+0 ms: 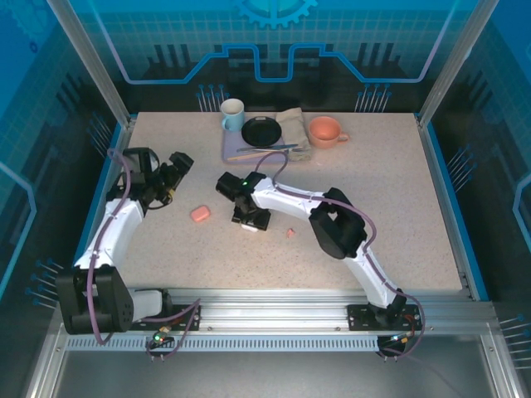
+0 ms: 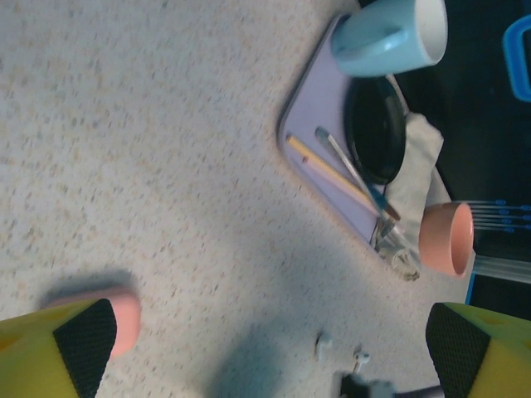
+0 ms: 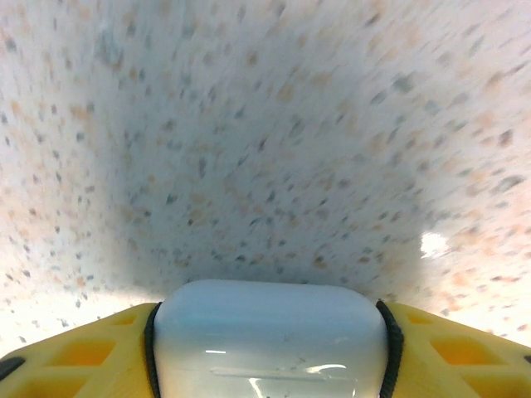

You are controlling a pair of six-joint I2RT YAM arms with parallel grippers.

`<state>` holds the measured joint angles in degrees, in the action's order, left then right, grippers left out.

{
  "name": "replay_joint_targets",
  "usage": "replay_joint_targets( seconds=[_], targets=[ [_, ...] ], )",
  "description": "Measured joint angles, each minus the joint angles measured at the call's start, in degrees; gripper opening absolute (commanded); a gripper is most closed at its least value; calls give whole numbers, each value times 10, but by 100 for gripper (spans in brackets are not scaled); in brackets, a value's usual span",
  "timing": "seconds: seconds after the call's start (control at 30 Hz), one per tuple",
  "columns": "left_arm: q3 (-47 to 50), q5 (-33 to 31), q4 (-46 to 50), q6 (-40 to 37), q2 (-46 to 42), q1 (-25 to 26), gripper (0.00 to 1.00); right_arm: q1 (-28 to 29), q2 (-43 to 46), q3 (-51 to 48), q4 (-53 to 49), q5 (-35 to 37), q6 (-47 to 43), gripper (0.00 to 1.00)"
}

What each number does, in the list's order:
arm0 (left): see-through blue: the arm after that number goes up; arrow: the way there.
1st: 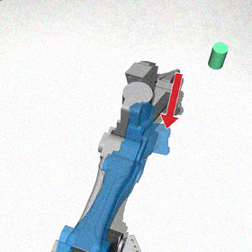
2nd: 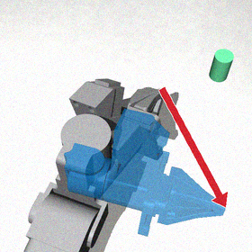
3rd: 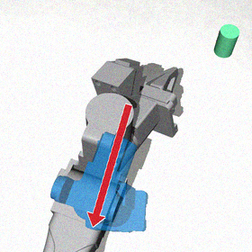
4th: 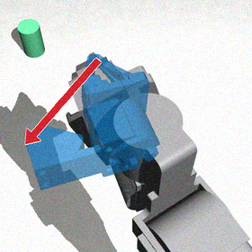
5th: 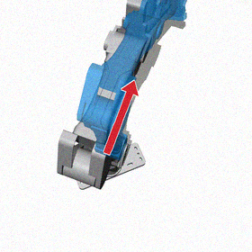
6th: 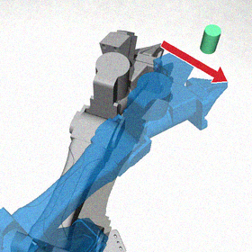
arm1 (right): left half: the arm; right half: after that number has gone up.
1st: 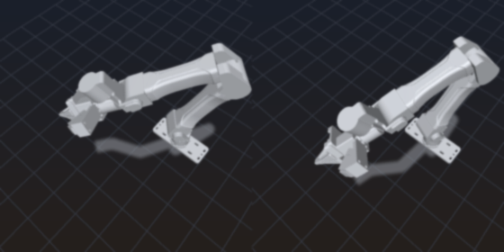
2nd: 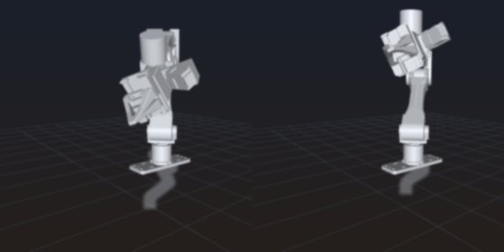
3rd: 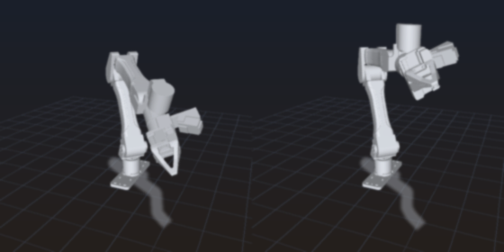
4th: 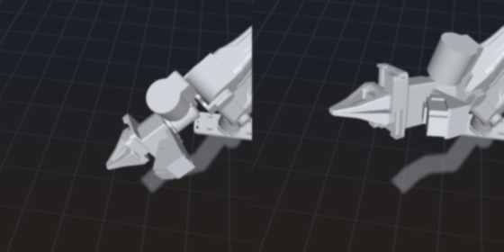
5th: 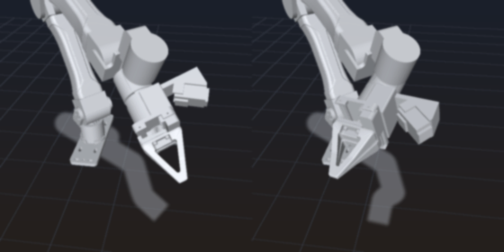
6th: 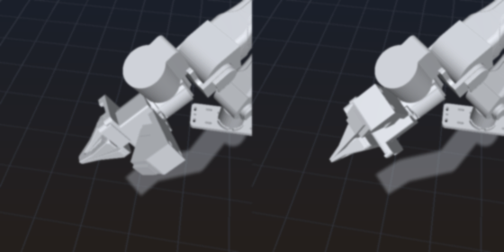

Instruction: Insert wireless bluetooth earbuds into charging case

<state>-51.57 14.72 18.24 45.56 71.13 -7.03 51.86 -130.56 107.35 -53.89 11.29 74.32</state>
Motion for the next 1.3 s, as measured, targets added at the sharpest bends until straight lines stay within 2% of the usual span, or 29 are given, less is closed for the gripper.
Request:
replay_joint_targets(
  seconds=[0.13,0.23,0.47,0.57,0.67,0.87,1.07,1.3],
  targets=[
    [75,26,-34,16,-46,3,99,-29,33,-16,15,1,-4,57],
    [140,35,-69,30,-87,33,99,-51,57,-22,27,0,-12,57],
    [278,12,-215,67,-135,215,99,-93,103,-42,52,-12,-26,57],
    [310,-12,-272,70,-127,265,98,-107,110,-46,59,-24,-28,58],
    [317,-33,-335,66,-94,296,93,-115,110,-50,69,-42,-28,58],
    [297,-49,-455,38,19,327,71,-120,111,-62,89,-78,-27,58],
    [274,-50,-549,34,104,336,68,-121,113,-62,103,-106,-21,57],
    [256,-55,-599,34,141,338,66,-122,118,-62,113,-123,-14,57]
  ],
)
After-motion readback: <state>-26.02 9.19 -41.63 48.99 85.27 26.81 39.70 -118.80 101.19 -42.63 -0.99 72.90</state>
